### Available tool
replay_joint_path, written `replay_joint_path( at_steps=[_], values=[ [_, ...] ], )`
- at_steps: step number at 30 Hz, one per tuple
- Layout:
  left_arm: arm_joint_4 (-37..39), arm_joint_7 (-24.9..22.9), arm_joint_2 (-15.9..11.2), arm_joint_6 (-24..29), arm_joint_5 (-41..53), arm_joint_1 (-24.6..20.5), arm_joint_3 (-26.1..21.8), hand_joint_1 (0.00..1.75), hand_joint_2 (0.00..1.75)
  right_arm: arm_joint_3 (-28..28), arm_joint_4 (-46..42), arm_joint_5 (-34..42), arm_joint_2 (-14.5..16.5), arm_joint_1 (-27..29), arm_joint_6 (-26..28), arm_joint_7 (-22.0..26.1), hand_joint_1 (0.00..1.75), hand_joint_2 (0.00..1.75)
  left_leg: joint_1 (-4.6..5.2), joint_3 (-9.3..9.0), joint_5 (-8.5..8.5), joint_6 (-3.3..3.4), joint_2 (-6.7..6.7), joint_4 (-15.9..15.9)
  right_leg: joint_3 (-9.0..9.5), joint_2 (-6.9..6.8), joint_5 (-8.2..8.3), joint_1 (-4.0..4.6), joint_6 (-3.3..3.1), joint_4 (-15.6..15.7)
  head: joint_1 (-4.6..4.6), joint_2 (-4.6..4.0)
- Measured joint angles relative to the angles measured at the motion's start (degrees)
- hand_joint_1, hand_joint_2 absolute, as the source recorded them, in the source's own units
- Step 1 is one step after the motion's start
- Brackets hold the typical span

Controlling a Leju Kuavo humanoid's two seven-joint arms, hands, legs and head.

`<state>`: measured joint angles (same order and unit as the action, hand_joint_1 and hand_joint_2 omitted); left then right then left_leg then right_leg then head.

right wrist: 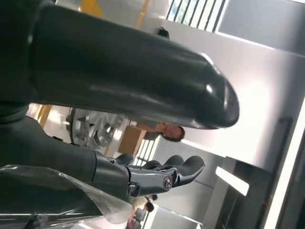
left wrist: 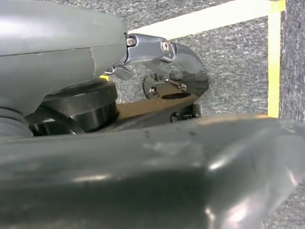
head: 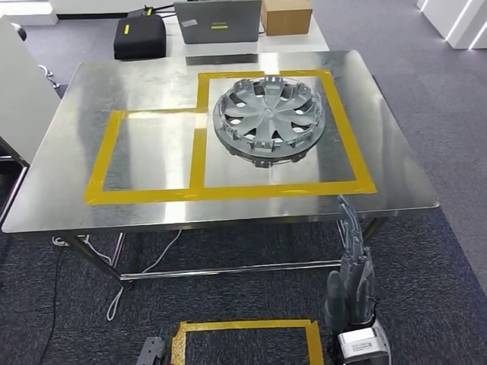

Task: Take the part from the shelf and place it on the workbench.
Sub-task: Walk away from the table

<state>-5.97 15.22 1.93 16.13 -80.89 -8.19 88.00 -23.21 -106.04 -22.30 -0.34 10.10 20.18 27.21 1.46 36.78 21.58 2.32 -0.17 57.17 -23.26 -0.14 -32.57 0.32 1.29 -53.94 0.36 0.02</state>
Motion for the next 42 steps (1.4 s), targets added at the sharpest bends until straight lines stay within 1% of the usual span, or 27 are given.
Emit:
replay_joint_path(
  at_steps=[2, 3, 6, 7, 8, 9, 11, 13, 15, 17, 18, 19, 21, 22, 23, 24, 25, 27, 29, 30, 32, 33, 35, 37, 38, 40, 42],
  values=[
    [0.0, 0.0, -0.1, 0.0, 0.0, 0.1, 0.0, 0.0, 0.0, 0.2, 0.0, -0.5, 0.2, 0.0, 0.6, 0.1, 0.0, 0.0, -0.12, 0.44, -0.27, -0.63, -0.02, 0.2, -0.89, -0.13, 0.72, -0.2, -0.4, 0.3, 0.03, 0.0],
    [0.0, 0.0, -0.2, 0.0, 0.0, 0.2, 0.0, 0.0, 0.0, 0.3, 0.0, -0.8, 0.3, 0.0, 0.9, 0.3, 0.0, 0.0, -0.23, 0.83, 1.14, -1.06, -0.05, 1.2, -1.4, -0.28, 1.34, -0.36, -0.76, 0.4, -0.03, 0.0],
    [0.0, 0.0, -0.3, 0.0, -0.1, 0.2, 0.0, 0.0, 0.0, 0.4, 0.0, -0.6, 0.7, -0.1, 0.5, 0.4, 0.0, 0.0, -1.03, 2.74, 9.85, -2.37, -0.05, 10.3, -3.51, -0.7, 3.29, -0.55, -1.4, 0.3, -0.3, 0.0],
    [0.0, 0.0, -0.3, 0.0, -0.1, 0.2, 0.1, 0.0, 0.0, 0.4, 0.1, -0.2, 0.7, -0.1, 0.2, 0.4, 0.0, 0.0, -1.33, 3.12, 11.62, -2.7, -0.05, 13.8, -4.24, -0.79, 3.91, -0.57, -1.34, 0.2, -0.33, 0.0],
    [0.0, 0.0, -0.3, 0.0, -0.1, 0.2, 0.1, 0.0, 0.0, 0.4, 0.1, 0.2, 0.7, -0.1, -0.2, 0.4, 0.0, 0.0, -1.59, 2.92, 11.88, -2.95, -0.04, 16.0, -5.06, -0.87, 4.52, -0.61, -1.24, -0.1, -0.32, 0.0],
    [0.0, 0.0, -0.4, 0.0, -0.2, 0.2, 0.1, 0.0, 0.0, 0.5, 0.1, 0.6, 0.7, -0.1, -0.6, 0.3, 0.0, 0.0, -1.83, 1.95, 10.92, -3.15, -0.03, 16.5, -6.0, -0.92, 5.07, -0.69, -1.08, -0.5, -0.33, 0.0],
    [0.0, 0.1, -0.5, 0.0, -0.2, 0.2, 0.1, 0.0, 0.0, 0.5, 0.1, 1.2, 0.8, -0.1, -1.2, 0.3, 0.0, 0.0, -2.19, -2.74, 8.07, -3.37, -0.01, 11.3, -7.97, -0.96, 5.93, -0.92, -0.61, -1.6, -0.34, 0.0],
    [0.0, 0.1, -0.5, 0.0, -0.2, 0.2, 0.1, 0.0, 0.0, 0.6, 0.1, 1.5, 0.8, -0.1, -1.5, 0.3, 0.0, 0.0, -2.16, -7.98, 7.89, -3.15, -0.09, 3.4, -9.49, -0.95, 6.54, -0.98, 0.03, -2.6, -0.32, 0.0],
    [0.0, 0.2, -0.6, 0.0, -0.2, 0.1, 0.1, 0.0, 0.0, 0.6, 0.1, 1.6, 0.8, -0.1, -1.6, 0.3, 0.0, 0.0, -1.85, -9.54, 8.86, -2.51, -0.21, -0.1, -10.4, -0.97, 7.3, -0.97, 0.8, -3.1, -0.27, 0.0],
    [0.0, 0.2, -0.6, 0.0, -0.3, 0.2, 0.1, 0.0, 0.0, 0.6, 0.1, 1.6, 0.8, -0.1, -1.8, 0.3, 0.0, 0.0, -1.76, -8.62, 8.28, -1.45, -0.13, -0.4, -11.04, -0.88, 7.67, -1.14, 1.57, -3.2, -0.26, 0.0],
    [0.0, 0.3, -0.6, 0.0, -0.4, 0.2, 0.1, 0.0, 0.0, 0.6, 0.1, 1.6, 0.8, 0.0, -2.0, 0.2, 0.0, 0.0, -1.76, -8.03, 7.7, -0.87, -0.03, -0.5, -11.56, -0.73, 6.61, -1.23, 1.88, -3.9, -0.18, 0.0],
    [0.0, 0.3, -0.6, 0.0, -0.4, 0.2, 0.1, 0.0, 0.0, 0.6, 0.1, 1.7, 0.8, 0.0, -2.3, 0.2, 0.0, 0.0, -1.76, -7.32, 7.03, -0.32, 0.09, -0.6, -12.39, -0.54, 4.54, -1.3, 2.09, -5.5, -0.12, 0.0],
    [0.0, 0.3, -0.6, 0.0, -0.6, 0.1, 0.1, 0.0, 0.0, 0.6, 0.1, 1.8, 0.8, 0.0, -2.7, 0.2, 0.0, 0.0, -1.55, -5.63, 5.68, 0.31, 0.23, -0.6, -14.42, -0.22, -1.33, -1.35, 2.27, -11.9, 0.11, 0.0],
    [0.0, 0.3, -0.6, 0.0, -0.6, 0.1, 0.1, 0.0, 0.0, 0.6, 0.2, 1.9, 0.8, 0.0, -2.9, 0.2, 0.0, 0.0, -1.38, -4.7, 4.97, 0.46, 0.27, -0.5, -15.17, -0.14, -3.36, -1.34, 2.27, -15.5, 0.2, 0.0],
    [0.0, 0.3, -0.6, -0.1, -0.6, 0.2, 0.1, 0.0, 0.0, 0.6, 0.2, 2.1, 0.8, 0.0, -3.0, 0.2, 0.0, 0.0, -1.19, -3.71, 4.21, 0.53, 0.28, -0.5, -15.25, -0.1, -3.97, -1.31, 2.21, -18.2, 0.27, 0.0],
    [0.0, 0.3, -0.6, -0.1, -0.6, 0.2, 0.1, 0.0, 0.0, 0.7, 0.2, 2.3, 0.8, 0.1, -3.2, 0.2, 0.0, 0.0, -0.99, -2.71, 3.46, 0.56, 0.29, -0.4, -14.53, -0.09, -3.12, -1.25, 2.06, -19.2, 0.33, 0.0],
    [0.0, 0.3, -0.6, -0.1, -0.7, 0.2, 0.1, 0.0, 0.0, 0.7, 0.3, 2.5, 0.8, 0.1, -3.3, 0.1, 0.0, 0.0, -0.83, -1.79, 2.74, 0.53, 0.3, -0.4, -12.87, -0.09, -1.38, -1.14, 1.81, -18.3, 0.33, 0.0],
    [0.0, 0.3, -0.5, -0.1, -0.8, 0.2, 0.1, 0.0, 0.0, 0.7, 0.3, 2.7, 0.8, 0.0, -3.5, 0.1, 0.0, 0.0, -0.56, -0.43, 1.4, 0.37, 0.26, -0.3, -6.89, -0.07, 1.23, -0.7, 1.06, -11.5, 0.36, 0.0],
    [0.0, 0.2, -0.5, -0.1, -0.9, 0.1, 0.1, 0.0, 0.0, 0.7, 0.1, 2.8, 0.8, -0.1, -3.8, 0.2, 0.0, 0.0, -0.36, 0.3, 0.12, 0.02, 0.24, -0.2, -0.83, -0.03, 0.41, -0.27, 0.38, -2.8, 0.41, 0.01],
    [0.0, 0.2, -0.5, -0.1, -0.9, 0.1, 0.1, 0.0, 0.0, 0.7, 0.1, 2.9, 0.8, 0.0, -3.9, 0.2, 0.0, 0.0, -0.35, 0.57, -0.52, -0.23, 0.25, -0.2, 0.62, 0.01, -0.24, -0.09, 0.17, -0.3, 0.45, 0.01],
    [0.0, 0.2, -0.5, -0.1, -0.9, 0.2, 0.1, 0.0, 0.0, 0.8, 0.1, 3.0, 0.8, 0.1, -4.0, 0.2, 0.0, 0.0, -0.48, 0.97, -1.41, -0.82, 0.22, -0.2, 0.21, -0.06, 0.08, -0.06, -0.28, 0.7, 0.53, 0.01],
    [0.0, 0.2, -0.6, -0.1, -0.9, 0.3, 0.1, 0.0, 0.0, 0.8, 0.1, 3.0, 0.8, 0.1, -4.0, 0.2, 0.0, 0.0, -0.57, 1.26, -0.59, -1.18, 0.16, 0.2, -0.33, -0.18, 0.66, -0.16, -0.63, 0.7, 0.51, 0.01],
    [0.0, 0.2, -0.6, -0.1, -0.9, 0.5, 0.1, 0.0, 0.0, 0.8, 0.1, 3.1, 0.8, 0.1, -4.0, 0.2, 0.0, 0.0, -0.9, 2.27, 4.43, -1.94, 0.06, 4.3, -1.64, -0.48, 2.0, -0.41, -1.32, 0.6, 0.31, 0.0],
    [0.0, 0.2, -0.6, -0.1, -0.9, 0.5, 0.1, 0.0, 0.0, 0.8, 0.1, 3.2, 0.8, 0.1, -4.0, 0.2, 0.0, 0.0, -1.33, 3.4, 10.22, -2.61, 0.06, 11.8, -3.22, -0.64, 3.25, -0.39, -1.61, 0.2, 0.11, 0.0],
    [0.0, 0.2, -0.6, -0.1, -0.9, 0.5, 0.1, 0.0, 0.0, 0.9, 0.1, 3.2, 0.8, 0.2, -4.0, 0.2, 0.0, 0.0, -1.5, 3.51, 11.33, -2.84, 0.06, 14.9, -4.11, -0.7, 3.83, -0.39, -1.56, -0.1, 0.11, 0.0],
    [0.0, 0.2, -0.6, -0.1, -0.9, 0.5, 0.1, 0.0, 0.0, 0.9, 0.2, 3.2, 0.8, 0.2, -4.0, 0.2, 0.0, 0.0, -1.75, 1.63, 9.72, -3.03, 0.06, 16.0, -6.12, -0.78, 4.84, -0.42, -1.38, -1.1, 0.1, 0.0],
    [0.0, 0.2, -0.7, -0.1, -0.9, 0.5, 0.1, 0.0, 0.0, 1.0, 0.2, 3.2, 0.8, 0.2, -4.0, 0.2, 0.0, 0.0, -1.85, -3.39, 7.4, -2.86, 0.05, 9.9, -8.3, -0.79, 5.61, -0.44, -1.04, -2.3, 0.08, 0.0]
  ],
)
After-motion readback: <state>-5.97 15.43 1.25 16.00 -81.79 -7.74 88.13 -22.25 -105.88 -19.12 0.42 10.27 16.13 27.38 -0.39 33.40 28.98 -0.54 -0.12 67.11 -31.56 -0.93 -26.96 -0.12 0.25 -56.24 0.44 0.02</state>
